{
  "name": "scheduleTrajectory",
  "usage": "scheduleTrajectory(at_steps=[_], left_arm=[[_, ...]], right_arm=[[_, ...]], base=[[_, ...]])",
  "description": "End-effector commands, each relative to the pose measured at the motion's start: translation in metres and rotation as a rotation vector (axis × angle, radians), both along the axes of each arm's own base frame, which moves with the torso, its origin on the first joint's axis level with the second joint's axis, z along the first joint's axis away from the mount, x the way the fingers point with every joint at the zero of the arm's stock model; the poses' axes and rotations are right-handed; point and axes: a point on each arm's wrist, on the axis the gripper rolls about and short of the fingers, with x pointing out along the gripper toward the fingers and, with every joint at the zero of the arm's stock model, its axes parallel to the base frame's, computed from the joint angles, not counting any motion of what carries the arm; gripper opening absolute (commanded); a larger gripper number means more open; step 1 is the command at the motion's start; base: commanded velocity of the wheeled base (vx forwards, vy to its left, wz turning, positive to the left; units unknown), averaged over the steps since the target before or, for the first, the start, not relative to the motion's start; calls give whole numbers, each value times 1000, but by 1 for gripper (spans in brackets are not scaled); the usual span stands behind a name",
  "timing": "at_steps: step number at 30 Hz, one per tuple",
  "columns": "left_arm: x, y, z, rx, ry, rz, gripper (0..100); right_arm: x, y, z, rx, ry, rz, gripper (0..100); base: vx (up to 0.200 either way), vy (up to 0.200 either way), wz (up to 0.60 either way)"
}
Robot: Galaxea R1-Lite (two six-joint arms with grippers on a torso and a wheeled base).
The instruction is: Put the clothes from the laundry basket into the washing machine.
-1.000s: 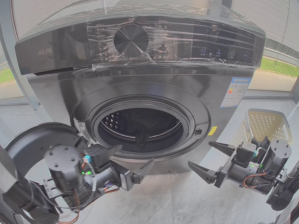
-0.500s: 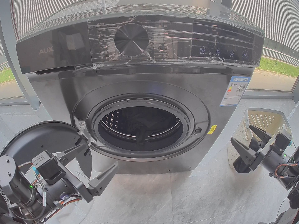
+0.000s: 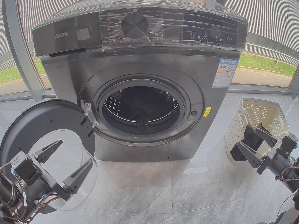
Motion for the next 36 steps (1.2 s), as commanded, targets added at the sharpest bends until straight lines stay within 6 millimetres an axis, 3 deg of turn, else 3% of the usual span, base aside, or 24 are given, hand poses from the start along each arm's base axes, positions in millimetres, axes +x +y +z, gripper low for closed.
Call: scheduleTrajectory(at_steps=[1, 8, 17, 27, 36], left_arm=[[-13, 18, 4, -9, -44, 40, 100], [-26, 35, -3, 41, -1, 106, 100], [-64, 66, -19, 13, 30, 158, 100], [-86, 81, -31, -59, 12, 265, 100], [-96, 85, -41, -20, 6, 356, 100]], right_arm=[[-18, -8, 4, 6, -20, 3, 100], [-37, -18, 5, -12, -10, -4, 100], [-53, -34, 7, -25, -36, -100, 100], [-66, -47, 9, -33, -83, -207, 100], [-97, -58, 5, -22, -149, -301, 100]], base=[[-200, 0, 0], [-200, 0, 0], [0, 0, 0], [0, -200, 0], [0, -200, 0]])
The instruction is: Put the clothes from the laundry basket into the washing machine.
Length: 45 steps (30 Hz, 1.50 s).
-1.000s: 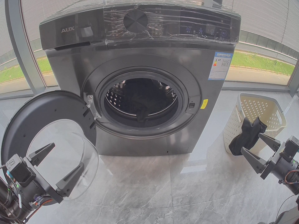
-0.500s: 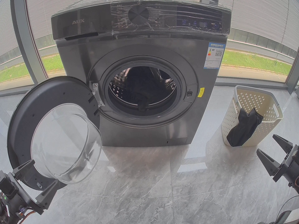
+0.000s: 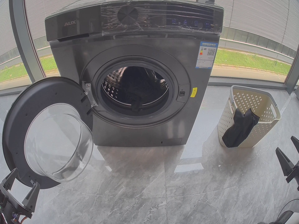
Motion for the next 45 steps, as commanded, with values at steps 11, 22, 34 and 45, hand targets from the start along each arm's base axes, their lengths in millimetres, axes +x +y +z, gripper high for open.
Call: scheduleTrajectory(at_steps=[11, 22, 34, 45], left_arm=[[-26, 5, -32, 38, 6, 44, 100], [-26, 4, -40, 52, 85, 113, 100], [-27, 3, -40, 52, 80, 210, 100], [-34, -1, -45, 76, 25, 145, 100]], right_arm=[[-64, -12, -44, 7, 11, -102, 100], [-81, -11, -74, -42, 63, -185, 100], [-81, -12, -77, -17, 99, -222, 100], [-81, -12, -77, -12, 96, -226, 100]], base=[[0, -200, 0], [0, -200, 0], [0, -167, 0], [0, 0, 0]])
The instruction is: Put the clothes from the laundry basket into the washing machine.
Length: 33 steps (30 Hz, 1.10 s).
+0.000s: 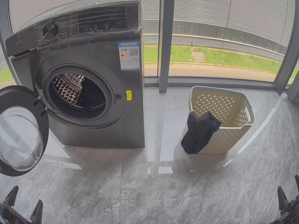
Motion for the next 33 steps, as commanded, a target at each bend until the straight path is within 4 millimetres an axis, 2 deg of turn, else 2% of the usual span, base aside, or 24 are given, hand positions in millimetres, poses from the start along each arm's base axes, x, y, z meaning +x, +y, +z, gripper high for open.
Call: scheduleTrajectory(at_steps=[1, 11, 20, 29, 33], left_arm=[[-1, 0, -8, 10, 5, 25, 100], [-1, -1, -10, 38, 28, -13, 100], [-1, -1, -10, 31, 26, -13, 100], [-1, -1, -10, 38, 26, -14, 100], [-1, -1, -10, 34, 26, -14, 100]], right_arm=[[0, 0, -5, 1, 3, 1, 100], [0, 0, -5, 2, 3, 1, 100], [0, 0, -5, 2, 3, -1, 100], [0, 0, -5, 2, 3, -1, 100], [0, 0, -5, 2, 3, -1, 100]], base=[[0, 0, 0], [0, 0, 0], [0, -200, 0], [0, 0, 0], [200, 0, 0]])
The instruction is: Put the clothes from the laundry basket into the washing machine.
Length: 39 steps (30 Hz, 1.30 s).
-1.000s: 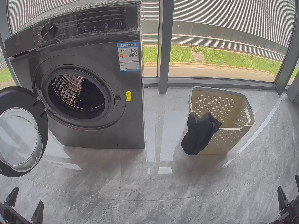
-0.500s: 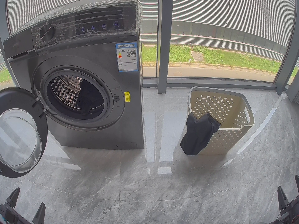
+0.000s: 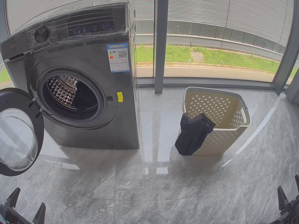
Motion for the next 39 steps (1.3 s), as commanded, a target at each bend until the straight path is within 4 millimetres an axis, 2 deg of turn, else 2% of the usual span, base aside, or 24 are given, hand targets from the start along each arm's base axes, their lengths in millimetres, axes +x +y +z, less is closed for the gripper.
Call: scheduleTrajectory(at_steps=[1, 14, 23, 39], left_arm=[[0, 0, -5, -2, 5, -1, 100], [0, 0, -5, -2, 5, 2, 100], [0, 0, -5, -5, 5, 5, 100], [0, 0, -5, -2, 5, 3, 100]], right_arm=[[0, 0, -5, 0, 3, 0, 100], [0, 0, -5, 2, 3, -2, 100], [0, 0, -5, 2, 3, -2, 100], [0, 0, -5, 0, 3, -2, 100]], base=[[200, 0, 0], [200, 0, 0], [0, 0, 0], [0, -200, 0]])
